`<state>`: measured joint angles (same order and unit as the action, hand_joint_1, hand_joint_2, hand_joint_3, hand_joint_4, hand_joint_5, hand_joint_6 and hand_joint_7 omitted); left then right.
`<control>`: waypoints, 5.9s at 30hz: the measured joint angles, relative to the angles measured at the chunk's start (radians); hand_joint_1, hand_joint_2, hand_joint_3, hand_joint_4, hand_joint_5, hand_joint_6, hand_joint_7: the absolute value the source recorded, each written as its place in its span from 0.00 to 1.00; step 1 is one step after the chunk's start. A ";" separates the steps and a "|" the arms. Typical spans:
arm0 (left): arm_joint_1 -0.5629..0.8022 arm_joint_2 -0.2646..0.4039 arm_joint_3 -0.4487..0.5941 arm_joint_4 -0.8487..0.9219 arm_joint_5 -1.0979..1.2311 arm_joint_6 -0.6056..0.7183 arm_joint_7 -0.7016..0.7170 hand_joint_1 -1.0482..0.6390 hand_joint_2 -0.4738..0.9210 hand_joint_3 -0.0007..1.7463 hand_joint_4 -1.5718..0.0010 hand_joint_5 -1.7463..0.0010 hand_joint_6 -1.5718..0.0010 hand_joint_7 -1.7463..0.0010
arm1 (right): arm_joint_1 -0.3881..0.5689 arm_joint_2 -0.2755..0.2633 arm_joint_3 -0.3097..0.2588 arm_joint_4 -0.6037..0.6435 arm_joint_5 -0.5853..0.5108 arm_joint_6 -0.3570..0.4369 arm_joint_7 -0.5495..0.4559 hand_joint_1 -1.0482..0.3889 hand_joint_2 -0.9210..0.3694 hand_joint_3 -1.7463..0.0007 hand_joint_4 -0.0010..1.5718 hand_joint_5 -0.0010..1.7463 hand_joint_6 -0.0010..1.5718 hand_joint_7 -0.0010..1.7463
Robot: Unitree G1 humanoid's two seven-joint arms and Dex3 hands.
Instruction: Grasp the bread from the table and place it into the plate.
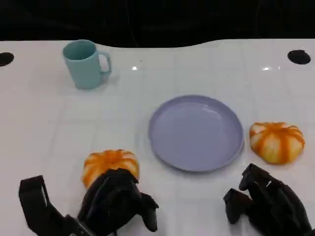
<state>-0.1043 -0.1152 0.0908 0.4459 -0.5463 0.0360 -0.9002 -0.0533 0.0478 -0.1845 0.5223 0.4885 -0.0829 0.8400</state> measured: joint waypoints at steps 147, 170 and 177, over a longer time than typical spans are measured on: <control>-0.580 0.342 -0.521 0.547 1.225 -0.670 1.708 0.07 0.82 0.93 0.01 0.00 0.15 0.00 | 0.010 0.005 0.001 -0.023 -0.004 0.011 0.000 0.33 0.00 0.87 0.49 0.98 0.43 0.84; -0.798 0.026 -0.598 0.828 1.269 -0.562 1.688 0.06 0.92 0.72 0.05 0.00 0.24 0.00 | -0.011 0.003 -0.002 0.021 -0.008 -0.025 0.010 0.33 0.00 0.87 0.51 0.97 0.44 0.83; -0.824 0.015 -0.604 0.843 1.257 -0.529 1.545 0.01 0.94 0.48 0.63 0.00 0.86 0.08 | -0.011 0.004 -0.001 0.020 -0.008 -0.024 0.007 0.32 0.00 0.87 0.51 0.97 0.44 0.83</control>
<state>-0.9278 -0.1003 -0.5135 1.2890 0.7111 -0.4926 0.6448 -0.0645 0.0514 -0.1857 0.5426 0.4803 -0.1071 0.8467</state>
